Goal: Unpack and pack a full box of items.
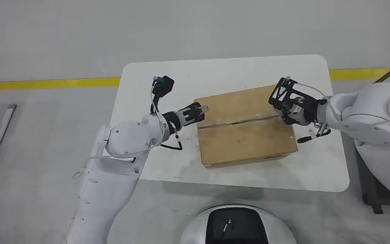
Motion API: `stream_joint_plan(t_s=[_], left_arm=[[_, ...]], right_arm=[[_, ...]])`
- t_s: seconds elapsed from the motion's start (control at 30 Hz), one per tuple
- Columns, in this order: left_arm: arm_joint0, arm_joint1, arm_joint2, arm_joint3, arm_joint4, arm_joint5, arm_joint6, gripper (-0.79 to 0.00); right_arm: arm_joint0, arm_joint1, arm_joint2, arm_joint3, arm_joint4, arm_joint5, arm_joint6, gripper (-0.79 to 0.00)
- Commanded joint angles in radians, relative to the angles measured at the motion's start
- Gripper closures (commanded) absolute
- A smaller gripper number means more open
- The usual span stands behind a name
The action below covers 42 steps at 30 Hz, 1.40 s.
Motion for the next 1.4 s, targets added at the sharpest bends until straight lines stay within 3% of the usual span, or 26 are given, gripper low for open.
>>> stream_joint_plan(t_s=[0.0,0.03,0.23,0.8,1.37], left_arm=[[-0.001,-0.002,0.000,0.003,-0.018,-0.003,0.000,-0.058],[-0.002,-0.003,0.001,0.006,-0.032,-0.005,0.002,0.000],[-0.019,-0.014,0.041,0.024,-0.078,-0.037,0.004,0.000],[-0.148,-0.069,0.226,0.223,-0.098,-0.091,0.002,0.000],[-0.161,-0.083,0.253,0.269,-0.081,-0.098,-0.026,0.000]], right_arm=[[0.013,0.000,-0.012,0.000,-0.001,-0.003,0.006,0.000],[0.018,0.000,-0.017,0.002,0.002,-0.001,0.008,0.000],[0.041,0.002,-0.041,0.010,-0.009,-0.011,0.031,0.000],[0.030,0.018,-0.036,0.012,-0.025,-0.001,0.027,0.000],[0.034,0.029,-0.047,0.022,-0.024,0.006,0.017,0.000]])
